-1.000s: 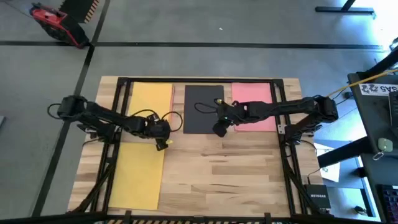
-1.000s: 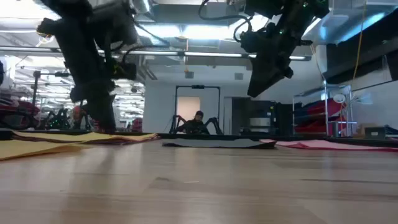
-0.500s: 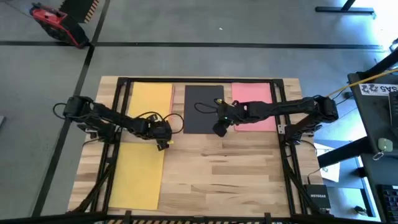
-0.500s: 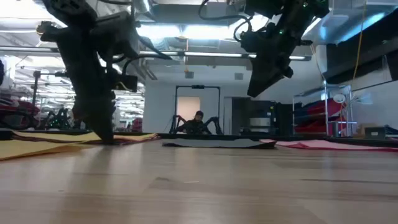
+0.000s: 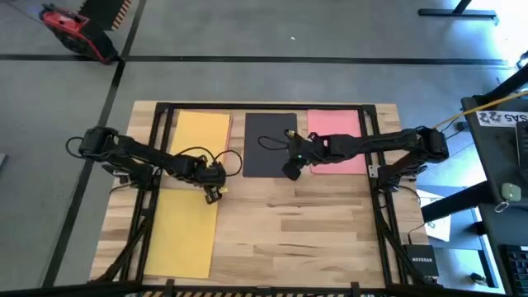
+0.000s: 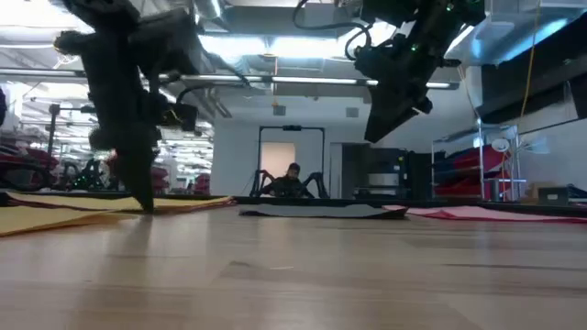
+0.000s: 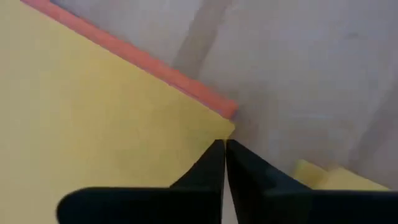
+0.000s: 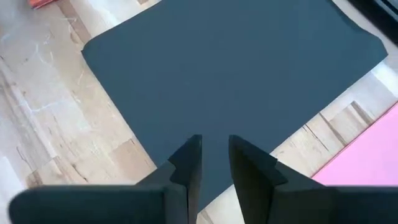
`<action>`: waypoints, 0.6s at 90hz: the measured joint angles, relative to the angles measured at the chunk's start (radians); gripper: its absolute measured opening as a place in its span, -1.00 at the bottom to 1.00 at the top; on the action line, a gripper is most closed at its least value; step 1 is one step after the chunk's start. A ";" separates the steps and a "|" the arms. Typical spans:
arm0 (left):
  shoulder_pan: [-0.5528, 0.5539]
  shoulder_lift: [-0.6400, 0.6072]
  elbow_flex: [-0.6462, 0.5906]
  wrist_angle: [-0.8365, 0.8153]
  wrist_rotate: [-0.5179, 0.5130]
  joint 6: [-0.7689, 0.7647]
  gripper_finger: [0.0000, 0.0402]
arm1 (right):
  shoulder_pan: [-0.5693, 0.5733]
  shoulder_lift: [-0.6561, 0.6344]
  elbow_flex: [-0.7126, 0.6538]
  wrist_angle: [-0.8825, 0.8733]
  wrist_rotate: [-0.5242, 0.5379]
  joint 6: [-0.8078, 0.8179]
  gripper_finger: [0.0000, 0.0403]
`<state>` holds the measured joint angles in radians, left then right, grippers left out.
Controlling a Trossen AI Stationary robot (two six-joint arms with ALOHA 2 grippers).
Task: Organize paper
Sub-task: Stack the yellow paper on top of the stacked yellow papers
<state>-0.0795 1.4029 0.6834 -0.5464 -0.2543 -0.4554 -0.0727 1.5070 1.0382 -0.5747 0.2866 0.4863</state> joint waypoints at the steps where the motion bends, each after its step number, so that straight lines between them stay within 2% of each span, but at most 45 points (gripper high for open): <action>1: 0.000 -0.006 0.004 -0.006 0.000 -0.003 -1.00 | 0.000 0.000 0.000 0.000 0.000 -0.002 -0.66; 11: -0.006 -0.073 0.030 -0.084 -0.002 -0.016 -1.00 | 0.000 0.000 0.000 0.001 0.000 -0.027 -0.66; 33: -0.054 -0.207 0.055 -0.131 0.000 -0.069 -1.00 | 0.000 0.000 0.000 0.002 0.001 -0.076 -0.66; 54: -0.103 -0.201 0.057 -0.127 0.001 -0.046 -0.98 | 0.000 0.000 0.000 0.002 0.018 -0.082 -0.66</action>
<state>-0.1826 1.2020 0.7399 -0.6730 -0.2530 -0.5016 -0.0727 1.5066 1.0382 -0.5728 0.3048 0.4046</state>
